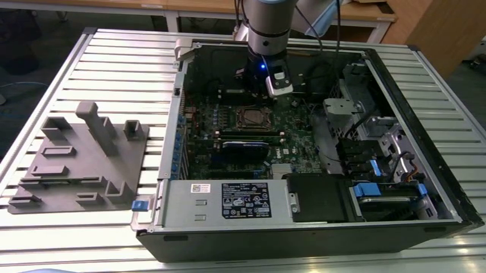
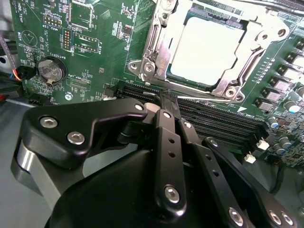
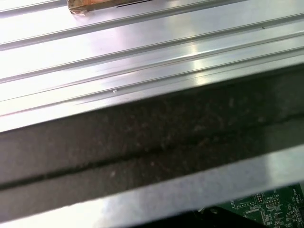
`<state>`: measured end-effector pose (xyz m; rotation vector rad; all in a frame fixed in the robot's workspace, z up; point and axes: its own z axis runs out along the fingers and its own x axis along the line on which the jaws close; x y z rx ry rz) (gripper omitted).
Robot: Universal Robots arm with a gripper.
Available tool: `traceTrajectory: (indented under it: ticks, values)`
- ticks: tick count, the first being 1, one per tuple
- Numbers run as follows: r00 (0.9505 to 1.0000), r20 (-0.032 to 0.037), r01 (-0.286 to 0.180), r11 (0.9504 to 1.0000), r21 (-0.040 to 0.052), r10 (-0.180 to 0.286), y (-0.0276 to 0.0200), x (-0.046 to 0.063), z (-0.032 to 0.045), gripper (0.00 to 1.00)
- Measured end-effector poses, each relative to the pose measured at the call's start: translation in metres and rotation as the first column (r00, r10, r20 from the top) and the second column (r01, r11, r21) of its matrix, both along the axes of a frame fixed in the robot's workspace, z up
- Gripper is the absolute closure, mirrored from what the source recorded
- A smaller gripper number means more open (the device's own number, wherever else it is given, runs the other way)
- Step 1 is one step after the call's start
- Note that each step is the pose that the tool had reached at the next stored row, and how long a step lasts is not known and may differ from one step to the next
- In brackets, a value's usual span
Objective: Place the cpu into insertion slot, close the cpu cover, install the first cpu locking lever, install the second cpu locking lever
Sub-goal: 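Install the first cpu locking lever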
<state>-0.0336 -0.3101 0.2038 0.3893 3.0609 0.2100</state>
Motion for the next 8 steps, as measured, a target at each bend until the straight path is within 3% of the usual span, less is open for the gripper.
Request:
traceTrajectory:
  ticks: [5,8]
  values:
    - [1.0,0.0,0.0,0.9996,0.0297,0.0,-0.003,0.0,0.0,0.89]
    - [1.0,0.0,0.0,0.9994,0.0335,0.0,-0.0034,0.0,0.0,0.89]
